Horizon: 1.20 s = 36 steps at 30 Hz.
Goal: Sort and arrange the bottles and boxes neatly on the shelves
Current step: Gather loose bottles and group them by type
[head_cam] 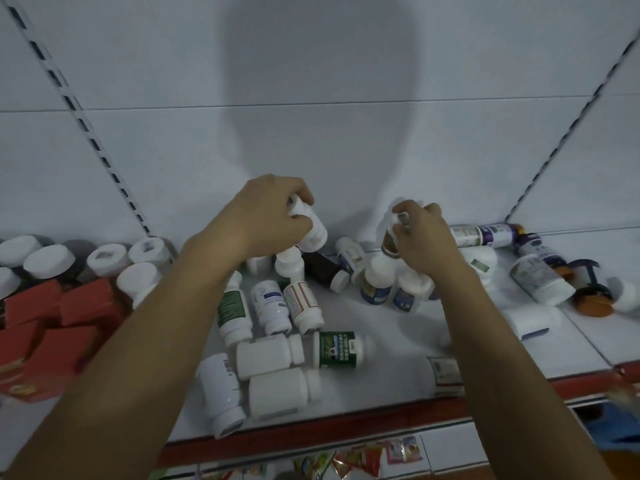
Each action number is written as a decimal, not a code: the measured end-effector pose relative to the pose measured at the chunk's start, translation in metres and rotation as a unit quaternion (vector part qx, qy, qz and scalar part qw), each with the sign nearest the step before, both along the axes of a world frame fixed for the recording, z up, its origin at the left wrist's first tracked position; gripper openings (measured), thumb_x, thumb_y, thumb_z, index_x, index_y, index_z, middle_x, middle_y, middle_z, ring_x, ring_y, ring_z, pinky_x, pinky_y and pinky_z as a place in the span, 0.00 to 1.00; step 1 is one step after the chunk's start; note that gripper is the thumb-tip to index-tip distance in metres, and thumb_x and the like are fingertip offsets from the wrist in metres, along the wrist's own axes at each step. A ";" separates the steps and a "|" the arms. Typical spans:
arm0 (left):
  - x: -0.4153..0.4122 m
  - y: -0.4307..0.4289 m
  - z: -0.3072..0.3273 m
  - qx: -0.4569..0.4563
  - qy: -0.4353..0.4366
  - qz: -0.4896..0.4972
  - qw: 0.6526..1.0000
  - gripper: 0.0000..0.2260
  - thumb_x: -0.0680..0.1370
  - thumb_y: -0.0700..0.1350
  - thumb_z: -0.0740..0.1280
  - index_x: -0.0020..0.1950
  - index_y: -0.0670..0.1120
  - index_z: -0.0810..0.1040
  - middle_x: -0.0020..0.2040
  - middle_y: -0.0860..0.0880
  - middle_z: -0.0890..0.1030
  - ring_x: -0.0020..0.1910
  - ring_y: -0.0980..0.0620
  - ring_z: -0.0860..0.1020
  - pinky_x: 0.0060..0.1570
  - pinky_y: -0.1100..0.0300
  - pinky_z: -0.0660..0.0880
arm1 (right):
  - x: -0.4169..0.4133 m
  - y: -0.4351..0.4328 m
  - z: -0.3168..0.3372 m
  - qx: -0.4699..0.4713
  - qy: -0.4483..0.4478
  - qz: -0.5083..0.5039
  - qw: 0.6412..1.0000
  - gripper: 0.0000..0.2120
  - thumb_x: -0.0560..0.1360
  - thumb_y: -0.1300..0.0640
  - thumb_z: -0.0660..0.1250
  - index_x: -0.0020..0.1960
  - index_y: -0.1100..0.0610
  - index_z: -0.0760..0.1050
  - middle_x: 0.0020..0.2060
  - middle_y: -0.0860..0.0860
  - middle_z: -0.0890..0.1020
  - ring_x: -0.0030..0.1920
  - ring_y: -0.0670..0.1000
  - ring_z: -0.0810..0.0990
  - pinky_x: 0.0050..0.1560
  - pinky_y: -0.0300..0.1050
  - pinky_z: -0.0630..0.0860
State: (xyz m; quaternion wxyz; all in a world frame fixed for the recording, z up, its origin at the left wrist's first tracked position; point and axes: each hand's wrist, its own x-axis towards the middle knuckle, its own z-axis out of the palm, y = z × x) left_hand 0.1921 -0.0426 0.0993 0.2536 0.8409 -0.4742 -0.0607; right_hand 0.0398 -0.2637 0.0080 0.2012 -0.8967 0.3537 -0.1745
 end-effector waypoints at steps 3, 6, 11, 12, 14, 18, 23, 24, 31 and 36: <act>-0.014 -0.029 -0.014 -0.021 0.024 -0.018 0.999 0.16 0.73 0.42 0.69 0.60 0.52 0.79 0.54 0.51 0.78 0.50 0.52 0.76 0.43 0.63 0.70 | -0.001 -0.016 -0.007 0.026 0.060 0.024 0.998 0.20 0.80 0.61 0.61 0.71 0.55 0.70 0.61 0.63 0.73 0.57 0.65 0.76 0.60 0.51 0.73; -0.024 -0.059 -0.027 -0.042 0.028 -0.030 0.998 0.16 0.72 0.41 0.69 0.59 0.50 0.79 0.55 0.50 0.80 0.51 0.50 0.78 0.47 0.58 0.75 | -0.012 -0.031 -0.009 0.031 0.032 0.041 0.998 0.21 0.81 0.60 0.61 0.74 0.53 0.68 0.61 0.62 0.78 0.63 0.62 0.75 0.59 0.48 0.71; -0.036 -0.117 -0.046 0.010 -0.016 -0.025 0.999 0.17 0.73 0.43 0.68 0.62 0.51 0.77 0.58 0.48 0.79 0.51 0.49 0.76 0.50 0.54 0.75 | -0.048 -0.072 -0.003 0.009 -0.018 -0.016 1.000 0.17 0.80 0.61 0.61 0.68 0.54 0.72 0.59 0.59 0.79 0.57 0.60 0.78 0.52 0.44 0.69; -0.038 -0.127 -0.052 0.039 -0.026 -0.028 0.999 0.17 0.73 0.43 0.68 0.62 0.51 0.77 0.58 0.47 0.79 0.50 0.49 0.75 0.48 0.55 0.73 | -0.058 -0.082 -0.002 0.006 -0.013 -0.024 1.000 0.16 0.80 0.62 0.61 0.68 0.55 0.73 0.60 0.60 0.79 0.57 0.60 0.78 0.51 0.44 0.69; -0.041 -0.143 -0.064 0.094 -0.042 -0.031 0.994 0.16 0.74 0.42 0.69 0.62 0.51 0.76 0.60 0.47 0.78 0.52 0.48 0.75 0.48 0.56 0.71 | -0.080 -0.104 -0.002 -0.004 -0.005 -0.039 0.999 0.16 0.80 0.62 0.60 0.67 0.56 0.74 0.60 0.61 0.79 0.57 0.61 0.78 0.51 0.45 0.69; -0.047 -0.158 -0.078 0.135 -0.043 -0.018 0.990 0.20 0.76 0.41 0.68 0.68 0.50 0.75 0.65 0.46 0.77 0.63 0.44 0.75 0.60 0.54 0.72 | -0.119 -0.144 -0.002 0.006 0.005 -0.074 0.997 0.15 0.80 0.64 0.60 0.65 0.57 0.76 0.58 0.60 0.80 0.56 0.60 0.79 0.50 0.43 0.69; -0.059 -0.161 -0.073 0.097 -0.074 0.026 0.992 0.21 0.79 0.50 0.67 0.71 0.52 0.70 0.66 0.45 0.73 0.62 0.43 0.74 0.60 0.48 0.74 | -0.132 -0.161 -0.006 0.024 0.002 -0.028 0.999 0.13 0.81 0.61 0.62 0.64 0.54 0.77 0.58 0.56 0.80 0.50 0.51 0.75 0.51 0.39 0.67; -0.065 -0.164 -0.070 0.086 -0.087 0.029 0.992 0.20 0.79 0.51 0.67 0.71 0.52 0.70 0.65 0.45 0.73 0.62 0.43 0.74 0.59 0.47 0.74 | -0.131 -0.160 -0.008 0.025 0.004 -0.004 1.000 0.13 0.81 0.61 0.63 0.64 0.54 0.77 0.58 0.55 0.80 0.51 0.51 0.75 0.52 0.40 0.67; -0.120 -0.182 -0.061 0.084 -0.053 -0.098 0.990 0.17 0.79 0.52 0.67 0.67 0.56 0.74 0.59 0.52 0.77 0.55 0.51 0.76 0.56 0.53 0.74 | -0.096 -0.156 -0.025 -0.036 0.070 0.138 0.987 0.23 0.75 0.65 0.63 0.70 0.55 0.75 0.65 0.55 0.79 0.64 0.59 0.76 0.66 0.51 0.72; -0.137 -0.185 -0.073 0.161 -0.062 -0.141 0.975 0.19 0.76 0.50 0.70 0.67 0.57 0.74 0.62 0.54 0.76 0.60 0.52 0.75 0.57 0.53 0.74 | -0.078 -0.156 -0.031 -0.019 0.161 0.131 0.978 0.27 0.74 0.43 0.65 0.73 0.45 0.69 0.67 0.51 0.77 0.68 0.58 0.72 0.65 0.61 0.69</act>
